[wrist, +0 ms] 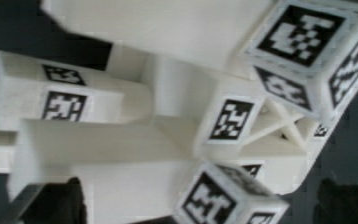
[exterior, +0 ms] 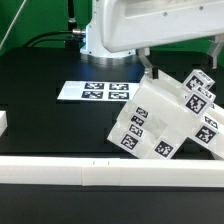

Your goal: Assemble chair

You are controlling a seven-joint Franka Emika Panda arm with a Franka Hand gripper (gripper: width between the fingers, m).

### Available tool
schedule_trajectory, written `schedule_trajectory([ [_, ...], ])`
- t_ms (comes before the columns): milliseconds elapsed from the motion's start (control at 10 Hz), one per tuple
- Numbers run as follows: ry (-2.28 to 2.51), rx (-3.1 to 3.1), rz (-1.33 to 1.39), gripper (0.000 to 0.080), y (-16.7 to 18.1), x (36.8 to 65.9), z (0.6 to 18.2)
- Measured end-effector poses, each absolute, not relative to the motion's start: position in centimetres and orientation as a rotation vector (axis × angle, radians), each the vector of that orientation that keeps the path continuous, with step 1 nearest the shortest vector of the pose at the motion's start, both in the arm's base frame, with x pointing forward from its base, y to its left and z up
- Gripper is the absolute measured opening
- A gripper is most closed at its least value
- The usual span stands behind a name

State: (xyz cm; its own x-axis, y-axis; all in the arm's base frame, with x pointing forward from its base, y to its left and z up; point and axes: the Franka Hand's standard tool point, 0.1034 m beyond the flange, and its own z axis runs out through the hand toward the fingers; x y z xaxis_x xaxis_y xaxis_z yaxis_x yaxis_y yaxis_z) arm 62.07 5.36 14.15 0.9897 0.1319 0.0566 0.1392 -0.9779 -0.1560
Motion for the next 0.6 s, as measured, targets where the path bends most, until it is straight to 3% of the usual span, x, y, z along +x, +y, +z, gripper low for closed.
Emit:
schedule_trajectory([
  [600,-0.152,-2.979,-0.056,0.0648,3.2,62.7,13.2],
])
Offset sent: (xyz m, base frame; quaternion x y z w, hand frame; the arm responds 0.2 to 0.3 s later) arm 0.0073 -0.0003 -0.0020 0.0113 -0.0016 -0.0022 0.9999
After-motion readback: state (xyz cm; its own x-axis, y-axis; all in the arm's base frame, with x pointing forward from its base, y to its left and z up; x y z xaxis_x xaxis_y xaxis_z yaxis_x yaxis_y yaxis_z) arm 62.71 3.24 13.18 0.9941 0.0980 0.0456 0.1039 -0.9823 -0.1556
